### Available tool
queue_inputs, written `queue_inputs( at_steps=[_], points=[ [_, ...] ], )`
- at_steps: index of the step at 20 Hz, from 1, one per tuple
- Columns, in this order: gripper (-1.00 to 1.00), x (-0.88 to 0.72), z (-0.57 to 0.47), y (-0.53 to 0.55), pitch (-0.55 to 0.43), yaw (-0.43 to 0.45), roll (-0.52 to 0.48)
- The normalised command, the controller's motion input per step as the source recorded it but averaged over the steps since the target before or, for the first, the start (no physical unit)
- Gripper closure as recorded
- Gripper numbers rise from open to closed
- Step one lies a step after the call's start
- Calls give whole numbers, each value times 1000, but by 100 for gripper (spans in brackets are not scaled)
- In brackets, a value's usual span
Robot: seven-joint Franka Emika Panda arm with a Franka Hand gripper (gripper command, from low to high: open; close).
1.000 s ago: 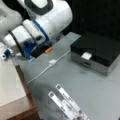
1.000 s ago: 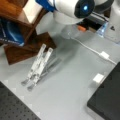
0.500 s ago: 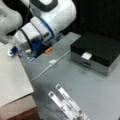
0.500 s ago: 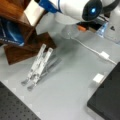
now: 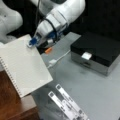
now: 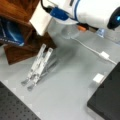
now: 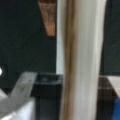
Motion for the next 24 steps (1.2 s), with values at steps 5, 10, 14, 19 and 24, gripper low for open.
queue_inputs(
  at_steps=[5, 10, 14, 19, 24],
  points=[
    [100, 368, 72, 354, 68, 151, -100],
    [100, 498, 12, 309, 69, 109, -119],
    [100, 531, -67, 342, 30, 83, -179],
    [100, 390, -205, 247, -61, -9, -195],
    [100, 244, -407, 126, -186, -89, -215]
  ],
)
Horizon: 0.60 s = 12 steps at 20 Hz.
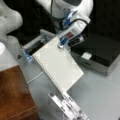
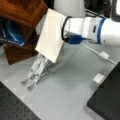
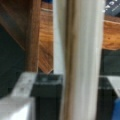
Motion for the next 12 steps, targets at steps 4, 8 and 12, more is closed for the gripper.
queue_inputs(
  at_steps=[4, 8, 12],
  points=[
    [100, 222, -411, -1, -204, -102, -245],
    [100, 233, -286, -90, -190, -68, -257],
    [100, 249, -159, -124, -186, -17, -250]
  ],
)
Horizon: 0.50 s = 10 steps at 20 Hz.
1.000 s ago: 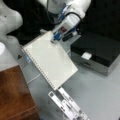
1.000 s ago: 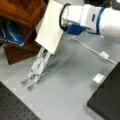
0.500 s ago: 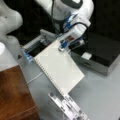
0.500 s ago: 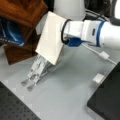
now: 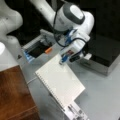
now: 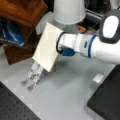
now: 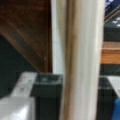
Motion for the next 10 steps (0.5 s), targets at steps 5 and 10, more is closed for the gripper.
queue_inputs(
  at_steps=[5, 10],
  points=[
    [100, 255, -140, -168, -183, 30, -197],
    [100, 207, -219, -137, -168, 60, -160]
  ],
)
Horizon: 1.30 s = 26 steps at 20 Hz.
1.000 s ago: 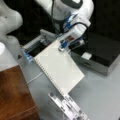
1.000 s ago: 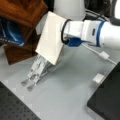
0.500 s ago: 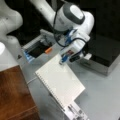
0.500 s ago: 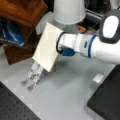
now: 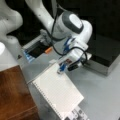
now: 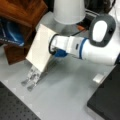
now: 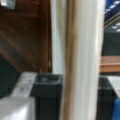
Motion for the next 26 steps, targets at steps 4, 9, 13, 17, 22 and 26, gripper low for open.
queue_inputs(
  at_steps=[4, 9, 13, 17, 22, 26],
  points=[
    [100, 128, -239, -13, -149, 39, -156],
    [100, 86, -208, 50, -168, 19, -172],
    [100, 56, -241, 21, -177, 18, -148],
    [100, 77, -260, -2, -183, 39, -165],
    [100, 107, -222, 15, -181, 38, -162],
    [-100, 129, -169, 43, -152, 27, -143]
  ],
)
